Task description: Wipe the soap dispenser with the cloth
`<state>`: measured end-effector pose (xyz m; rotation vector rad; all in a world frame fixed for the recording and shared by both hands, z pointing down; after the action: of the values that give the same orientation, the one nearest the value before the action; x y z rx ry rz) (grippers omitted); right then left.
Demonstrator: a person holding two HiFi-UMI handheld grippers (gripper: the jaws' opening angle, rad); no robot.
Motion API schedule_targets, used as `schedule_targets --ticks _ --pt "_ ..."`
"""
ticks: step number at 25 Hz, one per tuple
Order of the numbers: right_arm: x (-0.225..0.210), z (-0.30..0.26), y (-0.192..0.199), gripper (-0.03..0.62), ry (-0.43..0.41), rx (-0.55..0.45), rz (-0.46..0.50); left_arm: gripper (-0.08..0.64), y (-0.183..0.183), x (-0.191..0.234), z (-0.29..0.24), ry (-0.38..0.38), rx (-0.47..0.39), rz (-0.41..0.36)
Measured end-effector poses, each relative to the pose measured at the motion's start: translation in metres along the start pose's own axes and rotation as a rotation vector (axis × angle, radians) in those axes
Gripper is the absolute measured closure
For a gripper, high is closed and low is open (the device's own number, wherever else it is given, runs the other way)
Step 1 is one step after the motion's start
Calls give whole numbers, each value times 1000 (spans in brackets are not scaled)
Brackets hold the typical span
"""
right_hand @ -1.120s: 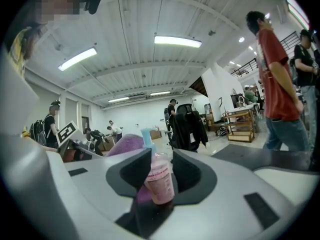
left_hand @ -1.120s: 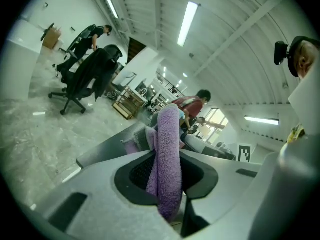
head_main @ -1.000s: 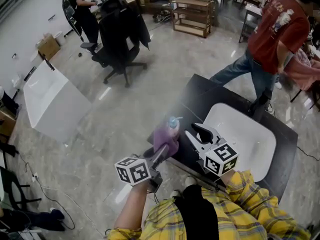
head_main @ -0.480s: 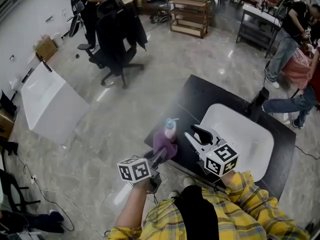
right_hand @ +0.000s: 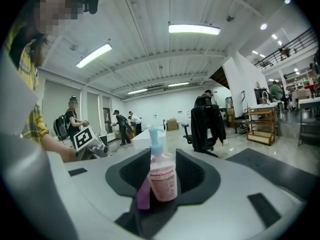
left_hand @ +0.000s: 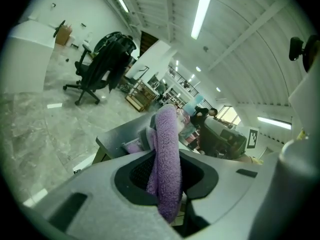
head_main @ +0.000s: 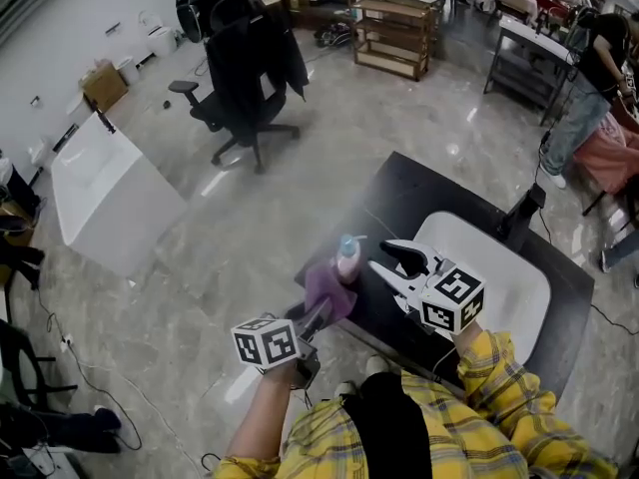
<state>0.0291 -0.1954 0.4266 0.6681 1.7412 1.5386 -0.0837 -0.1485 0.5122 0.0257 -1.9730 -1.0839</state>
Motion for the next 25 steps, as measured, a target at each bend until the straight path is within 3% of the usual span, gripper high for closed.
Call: schedule_targets --ticks 8,19,25 --pt "17 -26 -7 376 -234 72 104 483 -5 -2 26 -42 -43 -11" --pt "26 -56 -12 371 -463 105 191 483 -7 -14 48 -40 -75 -30" --pt "27 -63 -9 382 -597 140 164 485 -6 -14 51 -35 -81 -35"
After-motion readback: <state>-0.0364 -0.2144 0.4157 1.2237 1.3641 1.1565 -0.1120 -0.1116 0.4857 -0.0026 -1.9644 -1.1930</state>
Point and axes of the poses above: the fingertips, and each gripper's own axes: z backward along the fingers, x to its left, y out of its underside, the point moved 1 cm from there along z, backward along the fingers, and after that the axes turned 9 degrees about -x, right-handed, at the moved point
